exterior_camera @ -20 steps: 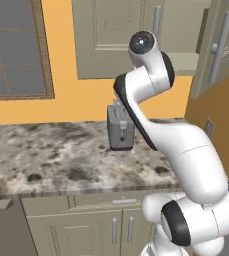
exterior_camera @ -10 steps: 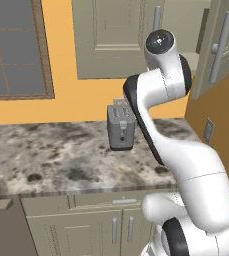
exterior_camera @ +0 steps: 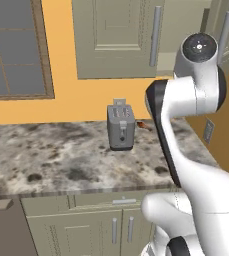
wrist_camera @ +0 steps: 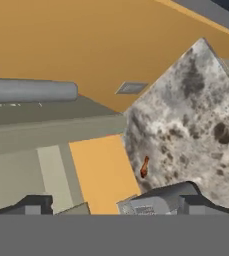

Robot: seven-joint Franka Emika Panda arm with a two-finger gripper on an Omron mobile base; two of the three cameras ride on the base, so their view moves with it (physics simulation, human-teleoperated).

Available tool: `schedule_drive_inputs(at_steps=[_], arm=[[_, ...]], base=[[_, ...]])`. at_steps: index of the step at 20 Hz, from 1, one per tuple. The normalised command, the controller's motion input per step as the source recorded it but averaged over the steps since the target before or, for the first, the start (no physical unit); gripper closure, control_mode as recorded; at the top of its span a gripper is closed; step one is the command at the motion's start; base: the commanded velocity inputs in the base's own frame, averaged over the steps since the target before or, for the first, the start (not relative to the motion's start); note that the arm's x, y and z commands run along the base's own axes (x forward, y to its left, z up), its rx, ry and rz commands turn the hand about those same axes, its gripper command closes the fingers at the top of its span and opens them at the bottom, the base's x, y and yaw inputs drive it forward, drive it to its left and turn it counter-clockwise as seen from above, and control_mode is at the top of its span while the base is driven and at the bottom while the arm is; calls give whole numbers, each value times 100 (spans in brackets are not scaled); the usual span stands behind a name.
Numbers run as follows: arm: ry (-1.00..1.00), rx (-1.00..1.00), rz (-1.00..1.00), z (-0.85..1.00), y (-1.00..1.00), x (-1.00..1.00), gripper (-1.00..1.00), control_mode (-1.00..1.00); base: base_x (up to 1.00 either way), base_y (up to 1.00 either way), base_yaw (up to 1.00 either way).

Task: Close all open cabinet doors.

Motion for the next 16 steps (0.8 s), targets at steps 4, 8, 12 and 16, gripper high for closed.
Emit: schedule_drive_inputs(at_steps=[4,8,12,16], arm=[[-3,2,-12,-1,-40,-48,-100,-100],[0,5,-30,0,-44,-42,-100,-100],[0,2,-29,0,-37,-42,-100,-100],[-1,1,-16,0,-45,-9,-100,-100]], base=[[0,0,0],[0,0,0],[0,0,0],[0,0,0]])
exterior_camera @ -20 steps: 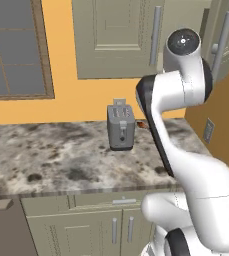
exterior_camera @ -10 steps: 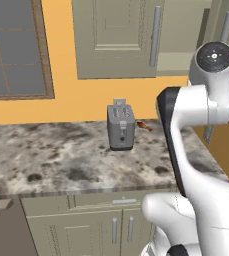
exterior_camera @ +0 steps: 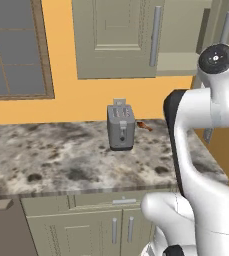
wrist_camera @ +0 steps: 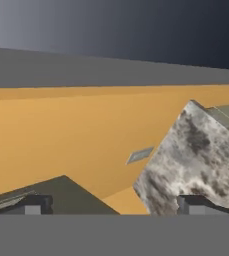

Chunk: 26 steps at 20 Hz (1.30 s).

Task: Close all open cabinet doors.

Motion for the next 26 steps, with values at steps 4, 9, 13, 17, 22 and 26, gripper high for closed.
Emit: schedule_drive_inputs(at_steps=[4,9,13,17,22,26], arm=[[0,1,-4,0,-48,5,-100,-100],[-8,0,13,0,-48,1,-100,-100],[-1,0,20,-5,-54,3,-100,-100],[0,0,25,-9,-39,25,-100,-100],[0,0,34,-7,-15,39,-100,-100],[-5,0,40,0,-16,35,-100,-100]], base=[[0,0,0],[0,0,0],[0,0,0],[0,0,0],[0,0,0],[0,0,0]])
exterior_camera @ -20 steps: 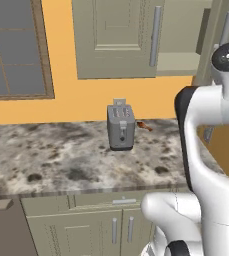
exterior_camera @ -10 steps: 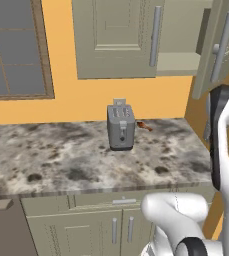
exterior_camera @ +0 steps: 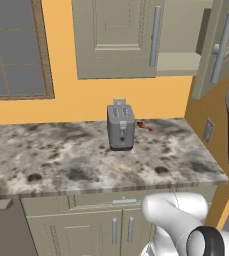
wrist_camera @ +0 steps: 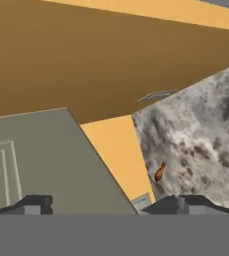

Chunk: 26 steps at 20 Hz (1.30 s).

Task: Close all open cabinet doors.

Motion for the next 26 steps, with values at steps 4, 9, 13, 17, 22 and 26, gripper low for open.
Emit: schedule_drive_inputs(at_steps=[4,9,13,17,22,26], arm=[[-14,0,38,5,6,18,-100,-100],[-21,0,27,13,28,26,-100,-100],[-3,0,20,6,33,38,-100,-100],[0,0,23,0,22,52,-100,-100],[5,0,27,9,21,48,-100,-100],[0,0,23,2,26,48,-100,-100]], base=[[0,0,0],[0,0,0],[0,0,0],[0,0,0],[0,0,0],[0,0,0]])
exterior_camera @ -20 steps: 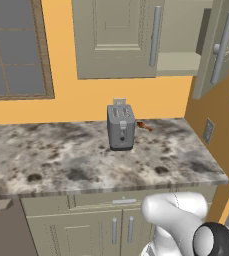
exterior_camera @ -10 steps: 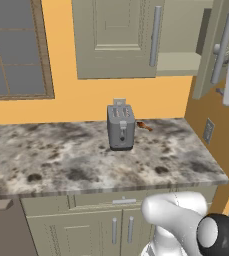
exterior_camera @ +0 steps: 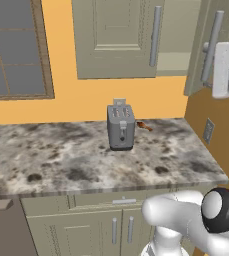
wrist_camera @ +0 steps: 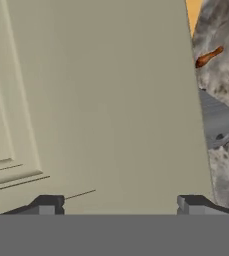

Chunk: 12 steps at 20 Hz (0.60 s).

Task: Close all open cabinet doors.

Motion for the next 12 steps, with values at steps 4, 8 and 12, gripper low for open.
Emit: schedule_drive_inputs(at_steps=[4,8,12], arm=[[0,-2,16,0,34,56,-100,-100],[0,-7,3,-3,35,62,-100,-100],[0,-4,0,-11,20,76,-100,-100]], base=[[0,0,0],[0,0,0],[0,0,0]])
